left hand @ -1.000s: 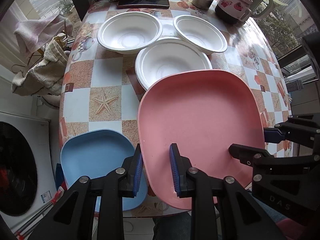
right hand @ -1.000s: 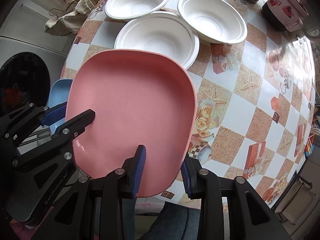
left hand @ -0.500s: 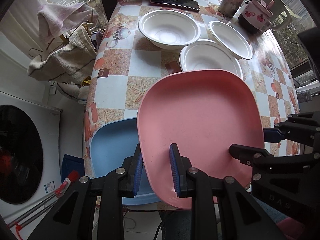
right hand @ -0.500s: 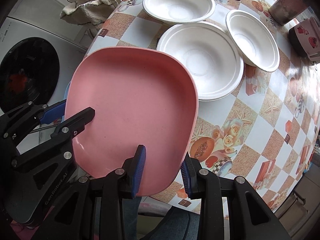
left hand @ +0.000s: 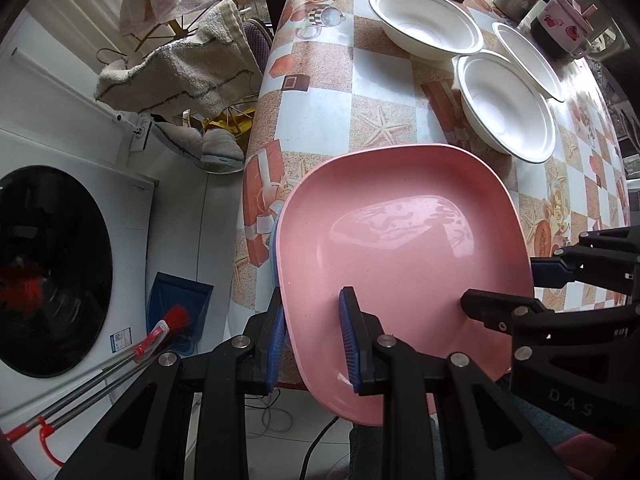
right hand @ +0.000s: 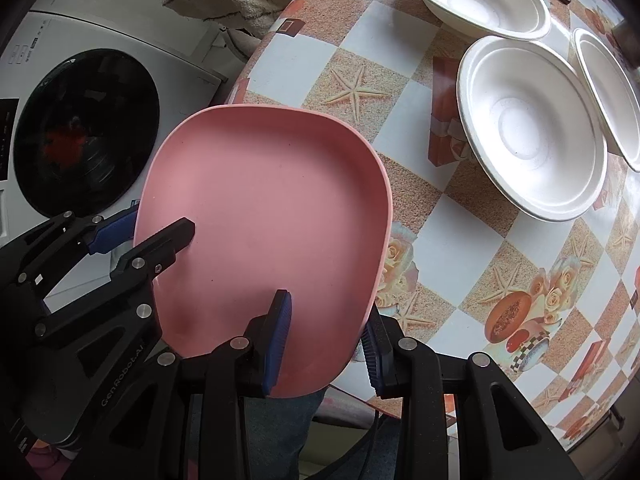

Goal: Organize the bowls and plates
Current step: 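Lower the pink plate onto the blue plate and open both grippers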

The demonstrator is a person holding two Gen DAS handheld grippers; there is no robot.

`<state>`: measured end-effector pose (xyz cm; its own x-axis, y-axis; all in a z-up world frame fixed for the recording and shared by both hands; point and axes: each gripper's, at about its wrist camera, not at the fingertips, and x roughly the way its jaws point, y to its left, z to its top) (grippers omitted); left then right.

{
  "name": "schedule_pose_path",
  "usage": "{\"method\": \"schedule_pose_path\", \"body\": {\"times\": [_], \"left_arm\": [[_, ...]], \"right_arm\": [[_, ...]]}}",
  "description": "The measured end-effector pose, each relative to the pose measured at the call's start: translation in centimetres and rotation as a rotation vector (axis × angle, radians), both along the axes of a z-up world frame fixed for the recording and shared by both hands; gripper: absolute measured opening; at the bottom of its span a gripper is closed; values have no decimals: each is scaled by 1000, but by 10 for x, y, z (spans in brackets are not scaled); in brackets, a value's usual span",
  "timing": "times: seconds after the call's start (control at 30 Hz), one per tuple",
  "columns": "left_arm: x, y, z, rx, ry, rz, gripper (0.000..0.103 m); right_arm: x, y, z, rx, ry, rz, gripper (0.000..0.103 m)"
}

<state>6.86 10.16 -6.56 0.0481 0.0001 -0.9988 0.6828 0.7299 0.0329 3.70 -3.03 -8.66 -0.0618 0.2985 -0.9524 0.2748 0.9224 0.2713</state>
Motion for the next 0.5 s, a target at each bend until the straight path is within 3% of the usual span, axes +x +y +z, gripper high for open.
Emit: {"method": "schedule_pose_path", "body": {"times": [0.2,0.3,0.4,0.43,0.5], "left_arm": [[1,6,-9,18,10,-7,27],[4,10,-12,15,21,8,34],[9,12,-15,28,11,24,51],[11,12,-14,28,2,30,56],[14,11,-11,15,-8,41,60]], "right_arm": [[-1,4,-13,45,21,-50,37],[1,8,-18,58,24,-62,37],[-2,7,-20,56,21,-72,38],[-4,6,-20,43,23,-80,53],[-11,-5,-18,36,12,-116,73]]}}
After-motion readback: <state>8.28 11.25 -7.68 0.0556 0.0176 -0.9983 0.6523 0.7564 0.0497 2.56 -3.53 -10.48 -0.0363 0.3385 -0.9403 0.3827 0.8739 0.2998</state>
